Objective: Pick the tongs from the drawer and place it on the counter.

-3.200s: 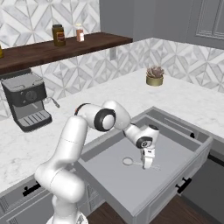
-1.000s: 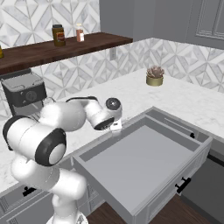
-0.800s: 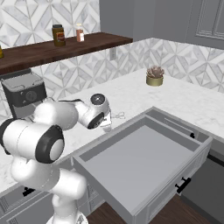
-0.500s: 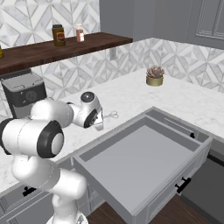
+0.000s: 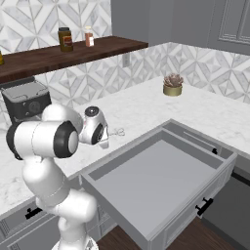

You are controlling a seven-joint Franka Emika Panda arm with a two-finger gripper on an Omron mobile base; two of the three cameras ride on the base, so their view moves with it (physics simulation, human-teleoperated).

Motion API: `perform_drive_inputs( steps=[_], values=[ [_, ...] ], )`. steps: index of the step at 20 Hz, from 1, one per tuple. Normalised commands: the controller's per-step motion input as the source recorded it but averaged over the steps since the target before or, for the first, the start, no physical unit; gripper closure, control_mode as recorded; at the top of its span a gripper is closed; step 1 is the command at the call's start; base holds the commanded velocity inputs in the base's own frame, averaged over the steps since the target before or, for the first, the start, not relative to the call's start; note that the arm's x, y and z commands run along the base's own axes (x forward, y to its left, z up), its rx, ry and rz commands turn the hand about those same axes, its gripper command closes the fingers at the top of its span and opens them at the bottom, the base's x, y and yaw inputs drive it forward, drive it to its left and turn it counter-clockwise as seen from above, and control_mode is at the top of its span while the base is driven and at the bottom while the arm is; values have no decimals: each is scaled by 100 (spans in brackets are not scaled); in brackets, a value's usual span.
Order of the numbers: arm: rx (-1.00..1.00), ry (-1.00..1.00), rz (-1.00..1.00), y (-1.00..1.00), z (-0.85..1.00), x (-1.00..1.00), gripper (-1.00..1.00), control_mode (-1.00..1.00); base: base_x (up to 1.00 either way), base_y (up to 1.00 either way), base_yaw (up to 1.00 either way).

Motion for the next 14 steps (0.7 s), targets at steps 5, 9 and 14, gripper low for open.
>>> perform_drive_inputs(
  steps=[5, 9, 14],
  values=[
    [-3, 3, 0, 13, -17, 8, -100, -100, 0, 0, 0],
    [-2, -2, 0, 0, 26, 0, -100, -100, 0, 0, 0],
    [6, -13, 0, -5, 96, -42, -100, -100, 0, 0, 0]
  ],
)
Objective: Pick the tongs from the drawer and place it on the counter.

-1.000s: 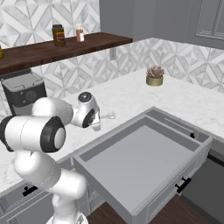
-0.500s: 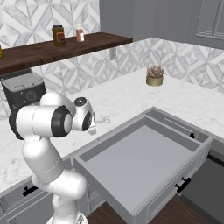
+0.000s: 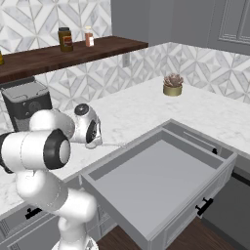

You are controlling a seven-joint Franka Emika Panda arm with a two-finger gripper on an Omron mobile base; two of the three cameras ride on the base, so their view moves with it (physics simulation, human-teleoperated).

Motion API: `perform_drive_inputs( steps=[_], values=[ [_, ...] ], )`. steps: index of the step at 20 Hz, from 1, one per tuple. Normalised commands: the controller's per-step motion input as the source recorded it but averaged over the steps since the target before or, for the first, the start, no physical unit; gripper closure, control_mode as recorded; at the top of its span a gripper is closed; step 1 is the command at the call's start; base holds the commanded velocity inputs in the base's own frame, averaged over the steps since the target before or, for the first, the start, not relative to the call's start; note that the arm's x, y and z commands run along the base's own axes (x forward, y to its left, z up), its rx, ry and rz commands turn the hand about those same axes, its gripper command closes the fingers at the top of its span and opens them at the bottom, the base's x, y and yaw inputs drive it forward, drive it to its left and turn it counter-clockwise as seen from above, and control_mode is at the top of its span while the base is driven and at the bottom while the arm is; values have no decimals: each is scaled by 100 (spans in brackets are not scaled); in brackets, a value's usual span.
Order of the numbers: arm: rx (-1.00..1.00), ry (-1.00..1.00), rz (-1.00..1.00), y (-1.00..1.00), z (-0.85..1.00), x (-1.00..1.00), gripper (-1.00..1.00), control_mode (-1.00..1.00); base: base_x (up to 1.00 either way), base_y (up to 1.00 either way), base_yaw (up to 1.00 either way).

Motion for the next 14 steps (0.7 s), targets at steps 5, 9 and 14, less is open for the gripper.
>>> perform_drive_inputs(
  steps=[5, 9, 14],
  values=[
    [24, -24, 0, -55, 100, -100, -100, -100, 0, 0, 0],
    [35, -30, 0, -98, 100, -100, -100, -100, 0, 0, 0],
    [37, -27, 0, -100, 100, -100, -100, -100, 0, 0, 0]
  ],
)
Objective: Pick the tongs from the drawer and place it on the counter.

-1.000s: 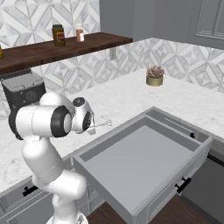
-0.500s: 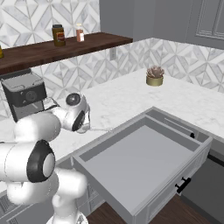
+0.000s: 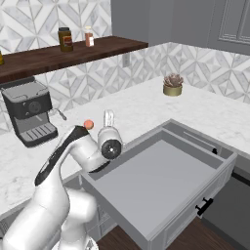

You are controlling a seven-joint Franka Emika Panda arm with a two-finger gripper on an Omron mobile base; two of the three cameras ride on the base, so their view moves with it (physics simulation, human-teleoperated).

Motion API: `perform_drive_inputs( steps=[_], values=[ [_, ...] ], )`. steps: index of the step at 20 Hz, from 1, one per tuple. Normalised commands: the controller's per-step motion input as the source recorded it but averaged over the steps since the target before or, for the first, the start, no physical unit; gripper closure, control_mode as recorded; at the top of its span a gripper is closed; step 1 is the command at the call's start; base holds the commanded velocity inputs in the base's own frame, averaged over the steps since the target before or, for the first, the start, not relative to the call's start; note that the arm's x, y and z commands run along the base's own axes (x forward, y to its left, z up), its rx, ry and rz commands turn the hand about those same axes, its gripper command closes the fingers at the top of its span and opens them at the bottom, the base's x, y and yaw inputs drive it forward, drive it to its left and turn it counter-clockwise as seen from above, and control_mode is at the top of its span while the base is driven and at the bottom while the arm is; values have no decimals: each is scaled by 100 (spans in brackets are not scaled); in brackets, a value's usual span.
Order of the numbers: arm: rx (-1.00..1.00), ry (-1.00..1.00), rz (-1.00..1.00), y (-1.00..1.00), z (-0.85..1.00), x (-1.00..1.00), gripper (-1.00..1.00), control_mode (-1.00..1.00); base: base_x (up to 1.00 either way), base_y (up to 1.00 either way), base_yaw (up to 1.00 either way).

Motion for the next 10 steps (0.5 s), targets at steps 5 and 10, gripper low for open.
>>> perform_drive_inputs(
  steps=[5, 10],
  values=[
    [43, -19, 0, -90, 100, -100, -100, -100, 0, 0, 0],
    [45, -15, -1, -72, 100, -94, -100, -100, 0, 0, 0]
  ],
)
